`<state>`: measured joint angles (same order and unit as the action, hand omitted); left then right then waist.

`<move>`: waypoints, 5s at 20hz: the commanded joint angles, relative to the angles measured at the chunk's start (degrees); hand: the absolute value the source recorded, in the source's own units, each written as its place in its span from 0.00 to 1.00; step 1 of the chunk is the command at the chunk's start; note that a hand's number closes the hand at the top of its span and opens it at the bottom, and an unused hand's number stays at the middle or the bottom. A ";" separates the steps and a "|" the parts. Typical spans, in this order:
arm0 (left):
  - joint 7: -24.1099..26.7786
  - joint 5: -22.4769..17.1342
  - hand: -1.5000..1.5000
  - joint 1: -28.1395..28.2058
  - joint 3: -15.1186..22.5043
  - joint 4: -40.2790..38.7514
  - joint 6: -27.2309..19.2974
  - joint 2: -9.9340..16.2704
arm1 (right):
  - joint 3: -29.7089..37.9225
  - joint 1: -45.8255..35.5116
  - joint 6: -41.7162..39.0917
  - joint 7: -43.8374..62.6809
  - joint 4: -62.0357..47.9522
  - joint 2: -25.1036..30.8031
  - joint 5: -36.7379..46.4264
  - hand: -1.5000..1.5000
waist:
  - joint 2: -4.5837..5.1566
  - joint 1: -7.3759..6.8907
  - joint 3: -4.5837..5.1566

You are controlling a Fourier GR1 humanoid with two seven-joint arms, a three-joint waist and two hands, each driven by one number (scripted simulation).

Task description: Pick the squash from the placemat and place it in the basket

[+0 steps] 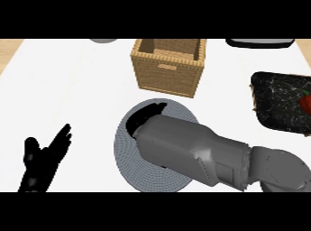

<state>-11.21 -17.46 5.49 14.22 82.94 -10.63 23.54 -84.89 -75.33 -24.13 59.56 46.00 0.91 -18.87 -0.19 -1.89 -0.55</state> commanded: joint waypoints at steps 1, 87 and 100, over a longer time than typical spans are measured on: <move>-3.33 0.31 0.50 -1.72 -0.57 -3.14 -0.16 0.00 | -0.76 2.23 -0.78 7.45 1.66 -0.87 1.65 0.00 | 0.39 0.31 0.60; -4.68 6.11 0.50 -1.51 -2.92 -2.07 0.70 -5.12 | 47.93 -13.25 86.86 -11.38 -31.31 -0.87 22.05 1.00 | 1.11 -0.09 0.57; -4.00 4.64 0.50 0.48 -5.94 -2.72 4.19 -3.42 | 44.74 -11.78 76.20 -9.68 -40.87 -0.88 28.50 0.00 | 0.50 0.59 0.62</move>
<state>-13.84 -12.02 5.62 9.27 83.67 -7.77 19.59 -38.74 -87.28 55.30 48.84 6.22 0.62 7.51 0.19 -1.48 -0.49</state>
